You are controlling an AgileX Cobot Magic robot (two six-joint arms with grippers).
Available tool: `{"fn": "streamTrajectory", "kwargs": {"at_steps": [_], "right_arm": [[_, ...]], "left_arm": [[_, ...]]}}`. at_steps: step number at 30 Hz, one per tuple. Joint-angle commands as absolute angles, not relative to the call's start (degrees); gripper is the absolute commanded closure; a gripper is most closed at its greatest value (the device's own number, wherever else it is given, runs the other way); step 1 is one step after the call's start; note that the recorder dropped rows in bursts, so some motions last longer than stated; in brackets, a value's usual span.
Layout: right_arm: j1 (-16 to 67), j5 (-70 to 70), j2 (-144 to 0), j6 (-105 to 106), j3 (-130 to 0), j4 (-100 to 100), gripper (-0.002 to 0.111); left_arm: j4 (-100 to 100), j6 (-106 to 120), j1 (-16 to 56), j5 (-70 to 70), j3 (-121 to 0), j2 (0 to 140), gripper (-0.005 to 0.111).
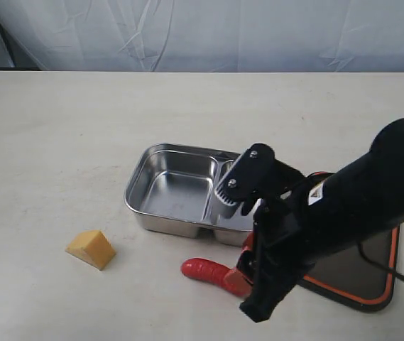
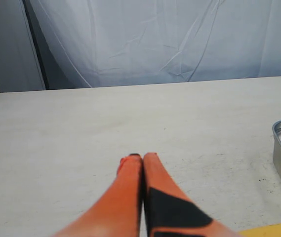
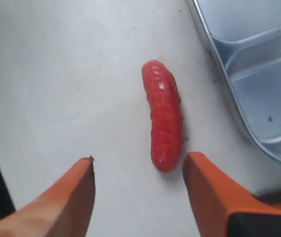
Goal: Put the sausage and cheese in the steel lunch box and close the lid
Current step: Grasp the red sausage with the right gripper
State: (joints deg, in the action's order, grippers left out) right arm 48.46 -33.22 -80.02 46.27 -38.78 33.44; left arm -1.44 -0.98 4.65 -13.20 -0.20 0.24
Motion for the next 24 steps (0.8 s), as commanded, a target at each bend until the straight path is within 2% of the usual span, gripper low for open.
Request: {"fn": "streamTrajectory", "kwargs": {"at_steps": [1,9,24], "right_arm": [[52.1,-24.7,-85.0,46.4,-38.6,33.7,0.054],[52.7,-18.1,-93.3,46.4,-38.6,34.4,0.054],[52.7,-13.0,-99.3,46.4,-38.6,38.0,0.054]], "left_arm": [[-1.7,-0.9,4.6,-12.9,0.0,0.0,0.106],[-1.7,-0.9,4.6,-13.0,0.0,0.0,0.106],[-1.7,-0.9,4.6,-12.9,0.0,0.0,0.106]]}}
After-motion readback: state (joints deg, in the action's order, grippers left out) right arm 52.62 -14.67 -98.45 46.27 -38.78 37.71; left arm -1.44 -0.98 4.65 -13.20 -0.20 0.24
